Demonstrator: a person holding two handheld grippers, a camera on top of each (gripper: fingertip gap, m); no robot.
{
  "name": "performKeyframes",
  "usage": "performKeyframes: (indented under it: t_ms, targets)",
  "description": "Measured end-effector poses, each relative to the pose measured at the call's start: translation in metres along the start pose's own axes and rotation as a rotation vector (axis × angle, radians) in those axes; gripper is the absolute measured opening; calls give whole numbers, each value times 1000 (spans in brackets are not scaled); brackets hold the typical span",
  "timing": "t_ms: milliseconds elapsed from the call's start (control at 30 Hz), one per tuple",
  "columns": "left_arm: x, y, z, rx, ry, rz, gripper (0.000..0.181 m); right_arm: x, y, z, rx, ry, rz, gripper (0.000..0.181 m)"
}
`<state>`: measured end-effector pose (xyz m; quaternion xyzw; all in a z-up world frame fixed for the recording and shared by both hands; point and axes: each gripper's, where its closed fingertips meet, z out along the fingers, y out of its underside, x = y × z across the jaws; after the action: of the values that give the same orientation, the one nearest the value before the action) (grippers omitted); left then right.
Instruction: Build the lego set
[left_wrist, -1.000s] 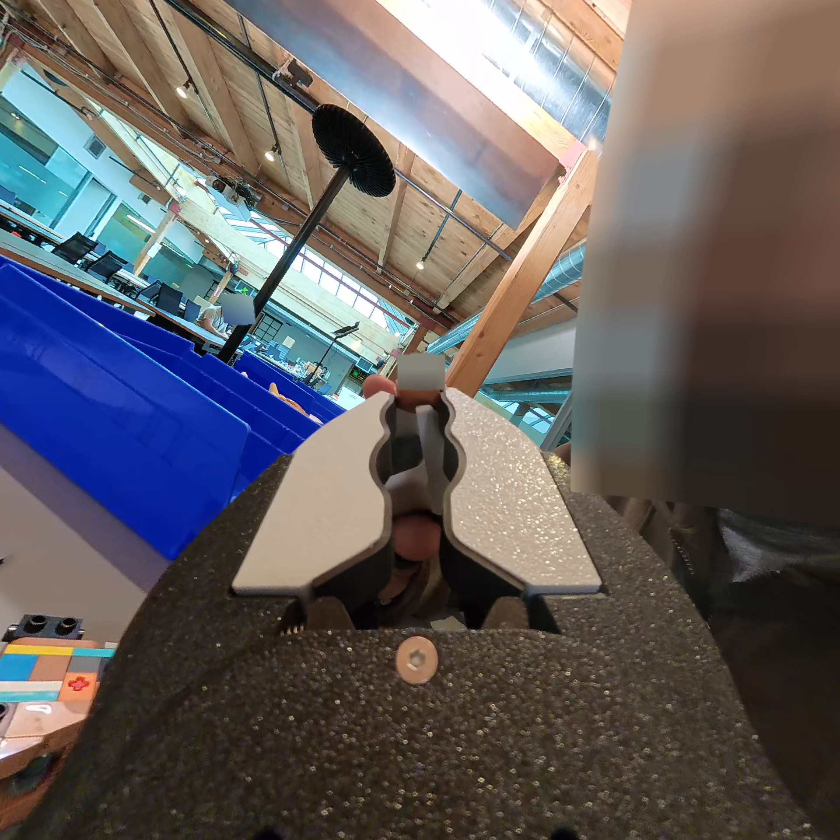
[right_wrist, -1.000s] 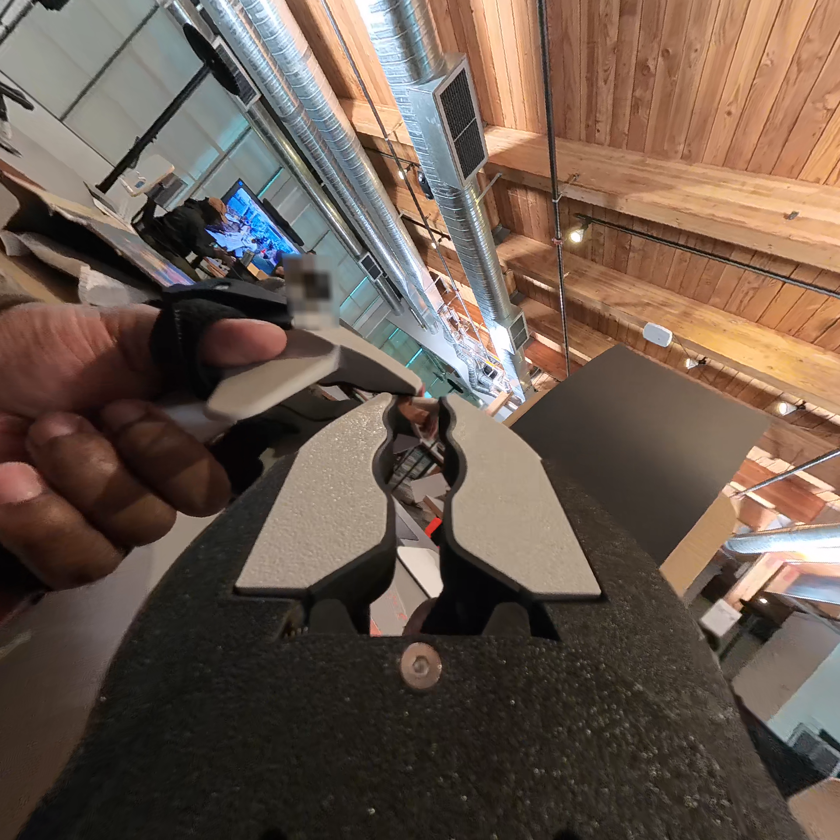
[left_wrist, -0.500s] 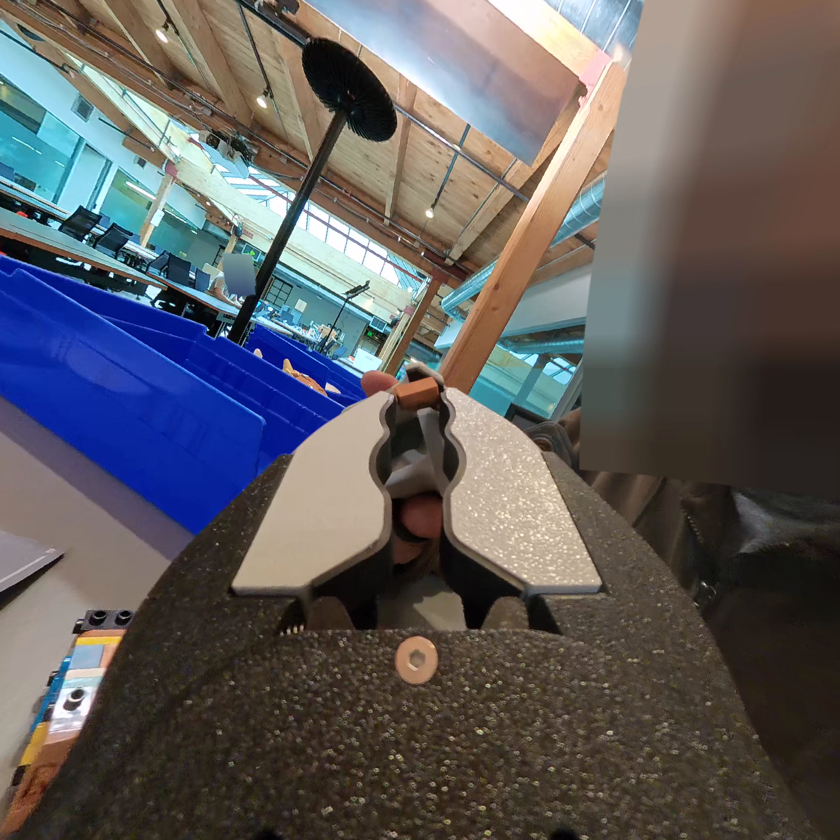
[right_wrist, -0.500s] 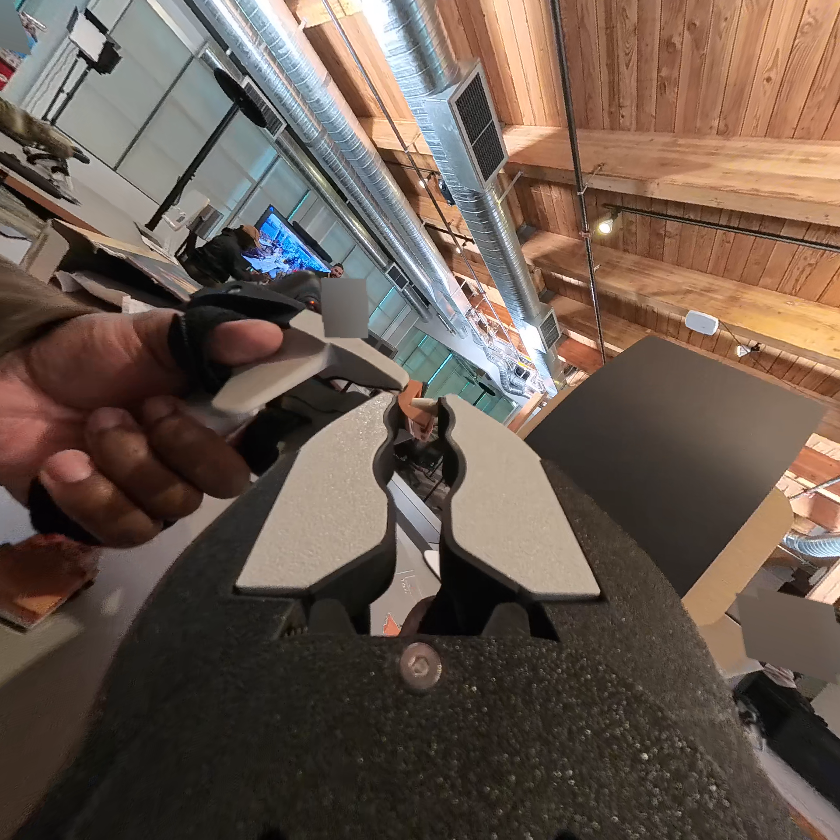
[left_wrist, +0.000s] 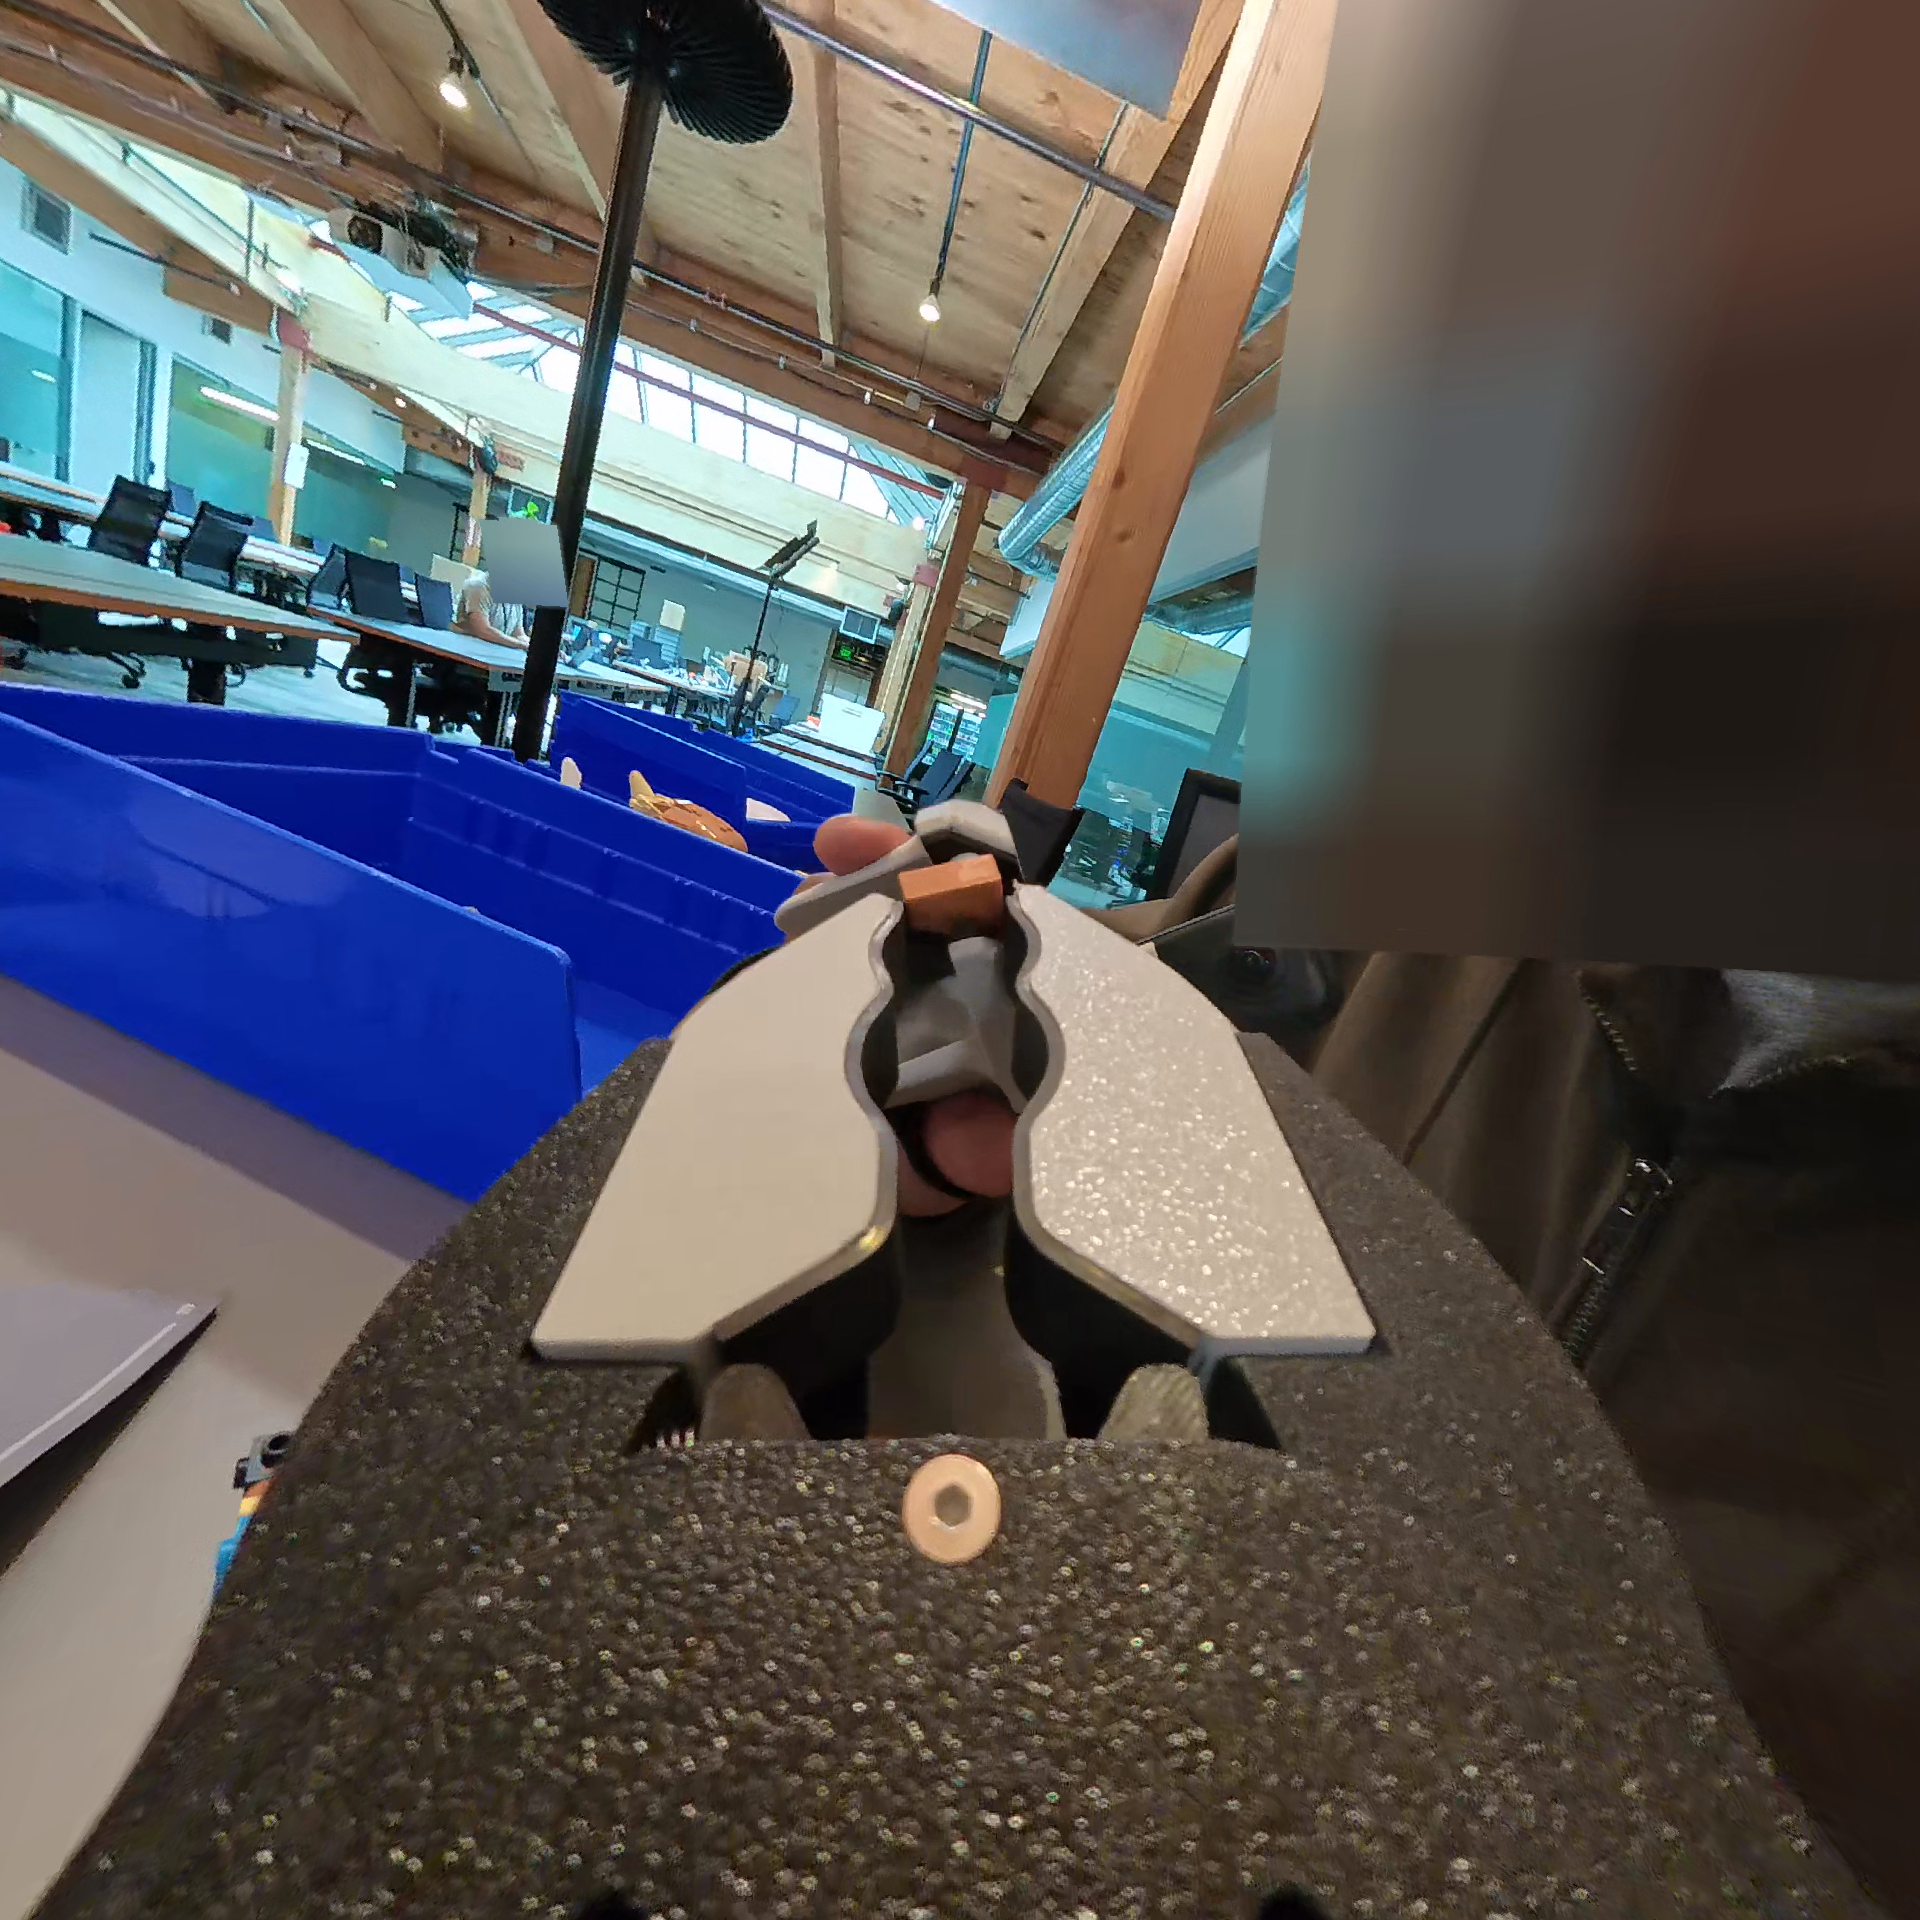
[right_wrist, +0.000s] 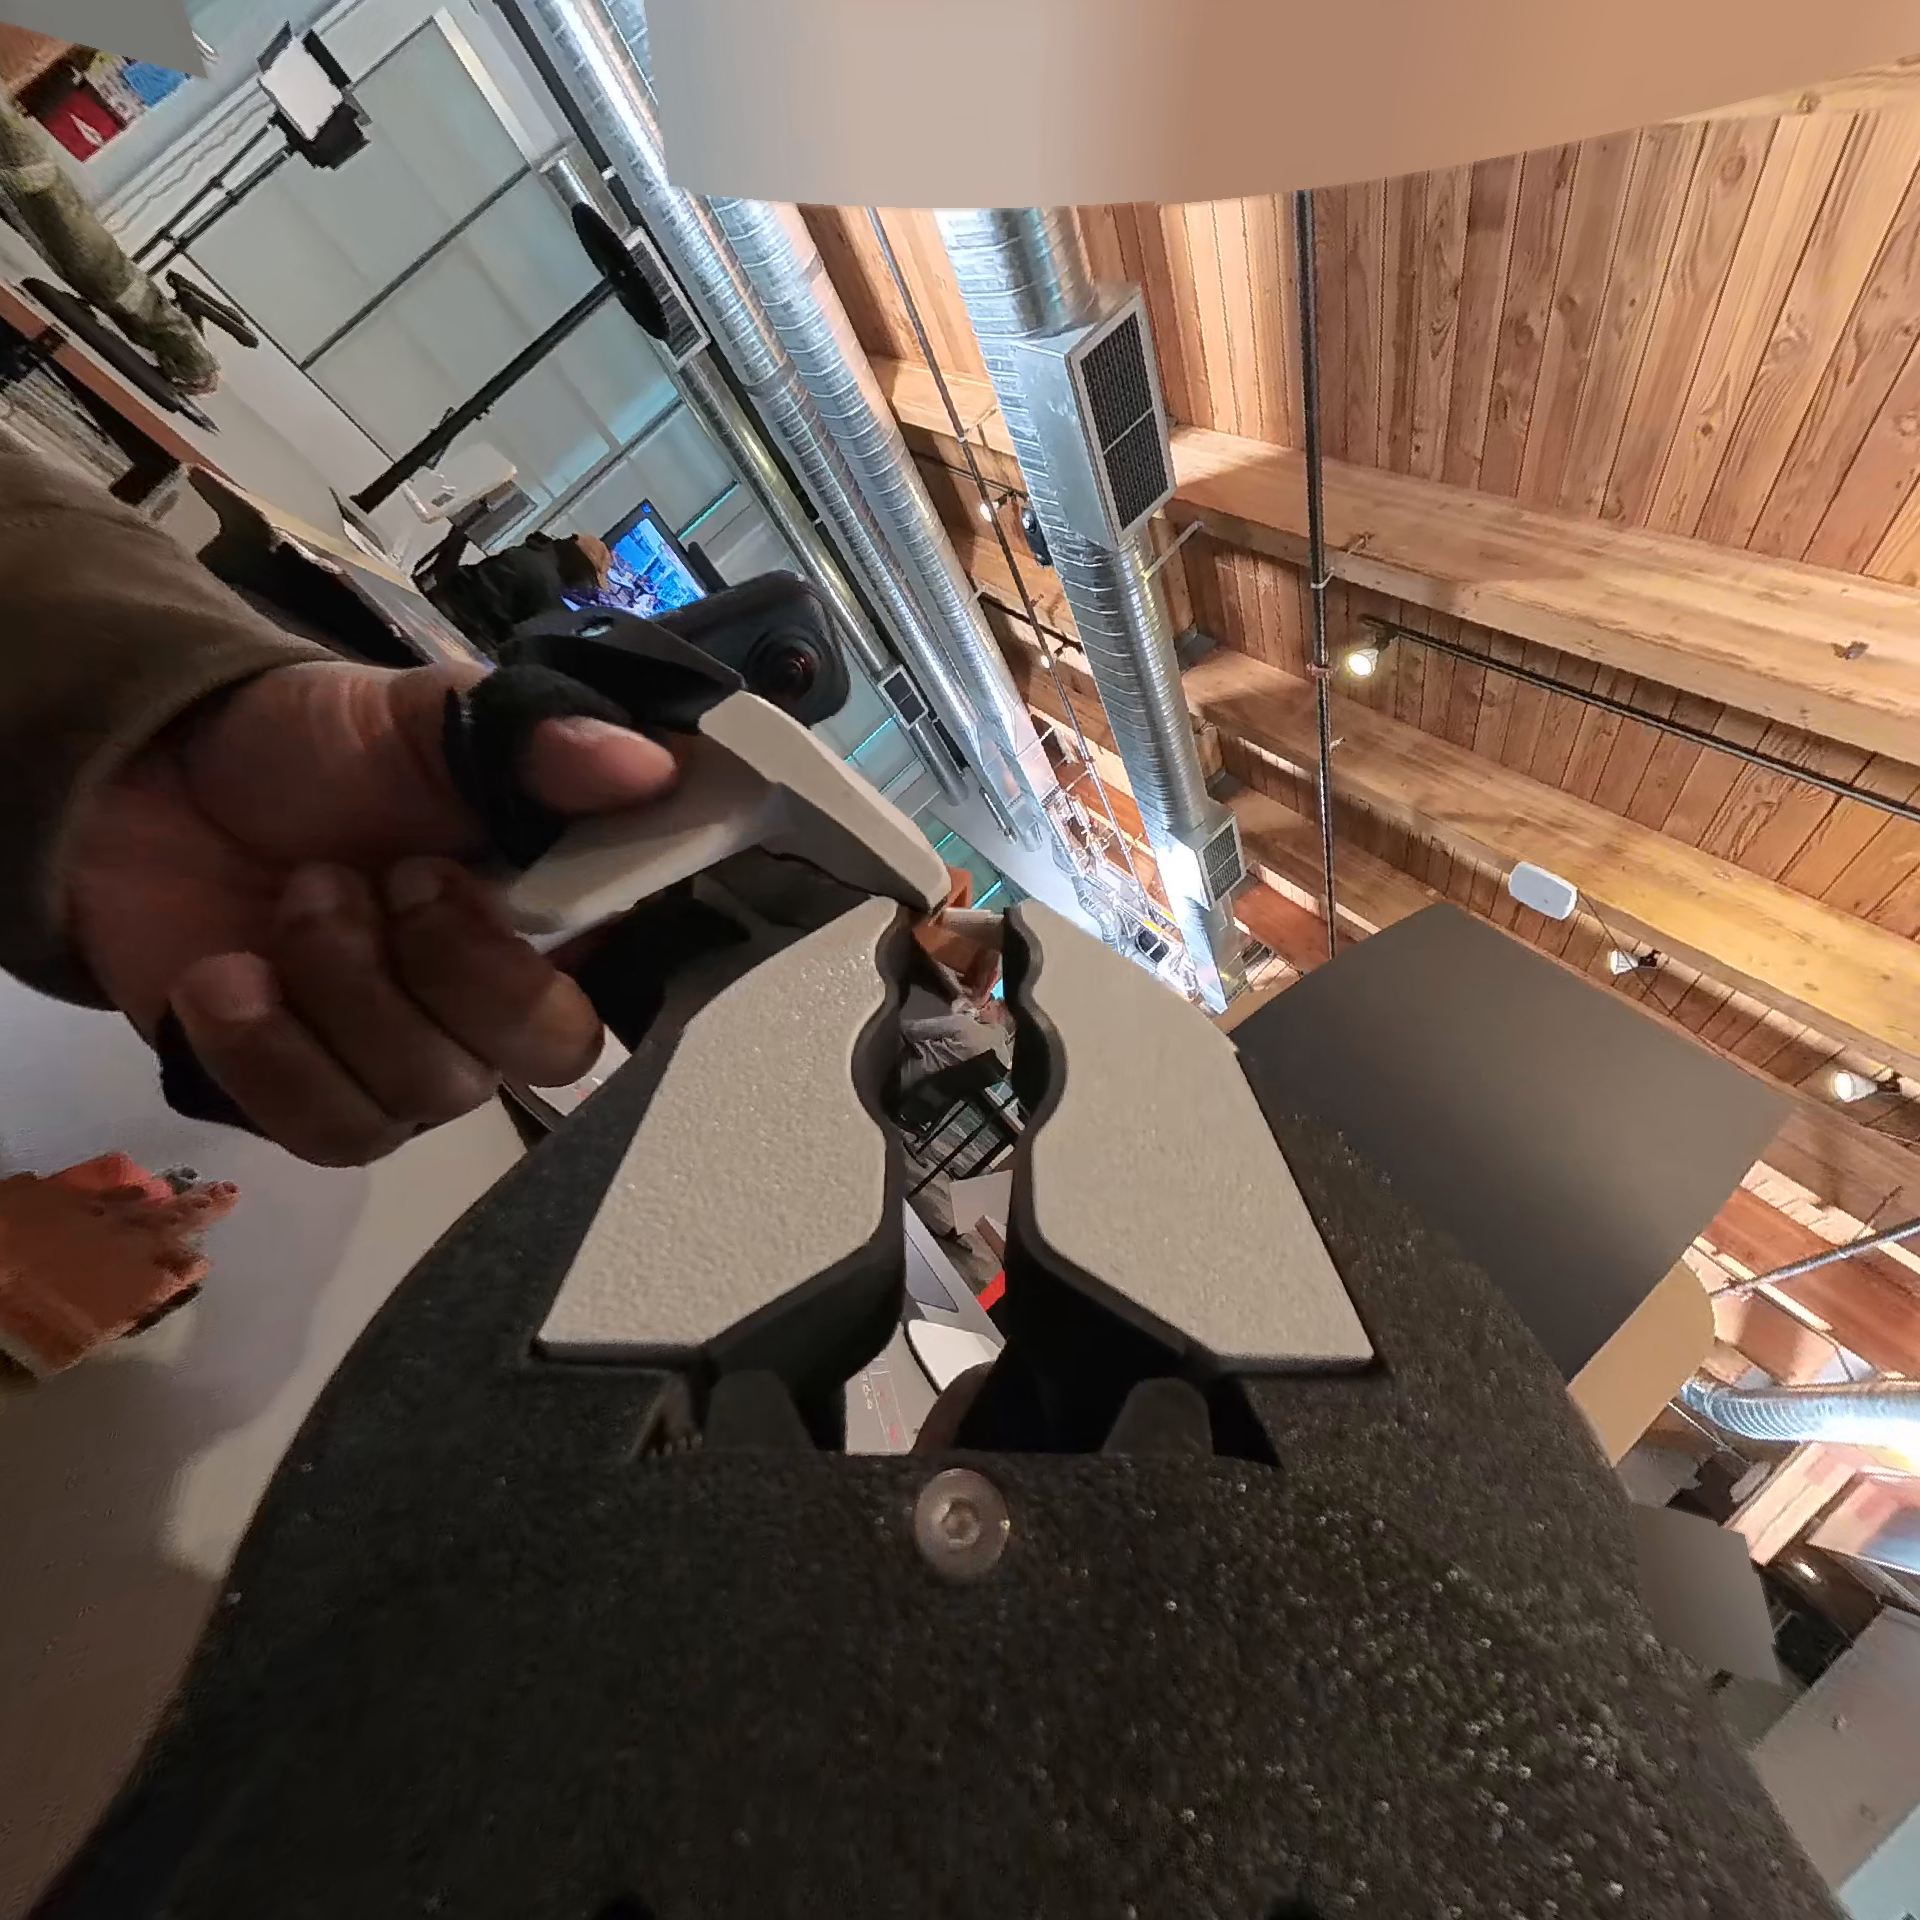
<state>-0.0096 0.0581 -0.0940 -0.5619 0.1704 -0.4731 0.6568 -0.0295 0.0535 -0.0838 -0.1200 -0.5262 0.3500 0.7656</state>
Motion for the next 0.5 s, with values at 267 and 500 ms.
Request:
performKeyframes:
  t_ms: [267, 500]
  targets:
    - [0, -2, 1, 92, 1, -15, 17, 1, -1, 0, -4, 4, 3, 16]
    - [1, -3, 1, 132, 8, -26, 18, 2, -3, 0, -12, 7, -11, 15]
